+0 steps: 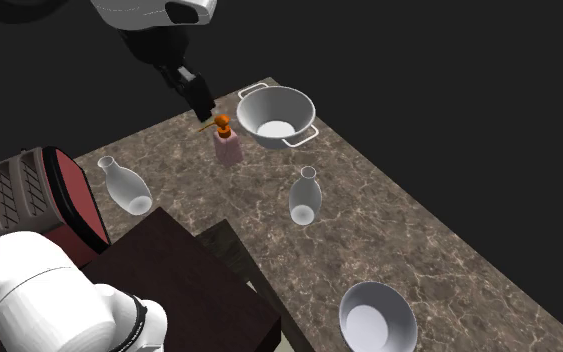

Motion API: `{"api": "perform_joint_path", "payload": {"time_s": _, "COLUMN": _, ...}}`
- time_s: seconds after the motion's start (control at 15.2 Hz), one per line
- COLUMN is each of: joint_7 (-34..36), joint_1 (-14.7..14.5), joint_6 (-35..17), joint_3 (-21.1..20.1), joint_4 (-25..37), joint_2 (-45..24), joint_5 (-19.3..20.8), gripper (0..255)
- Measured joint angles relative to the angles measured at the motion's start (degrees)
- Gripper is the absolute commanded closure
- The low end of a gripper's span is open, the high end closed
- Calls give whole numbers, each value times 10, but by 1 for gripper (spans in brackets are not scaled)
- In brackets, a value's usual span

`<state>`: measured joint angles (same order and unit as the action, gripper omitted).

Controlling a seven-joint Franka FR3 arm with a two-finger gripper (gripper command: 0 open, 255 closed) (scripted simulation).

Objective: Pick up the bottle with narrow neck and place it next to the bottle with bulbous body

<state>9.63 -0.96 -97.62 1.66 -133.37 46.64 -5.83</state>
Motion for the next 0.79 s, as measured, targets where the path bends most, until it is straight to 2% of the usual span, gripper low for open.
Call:
{"api": "perform_joint_path", "payload": {"time_s": 0.26, "joint_7": -8, "joint_1": 2, "joint_6": -36, "joint_3": 2, "joint_4": -19, "joint_2": -20, "joint_5": 6, "gripper": 0}}
{"api": "perform_joint_path", "payload": {"time_s": 0.79, "joint_7": -39, "joint_1": 12, "joint_6": -184, "joint_3": 15, "joint_4": -78, "joint_2": -116, "joint_5": 27, "gripper": 0}}
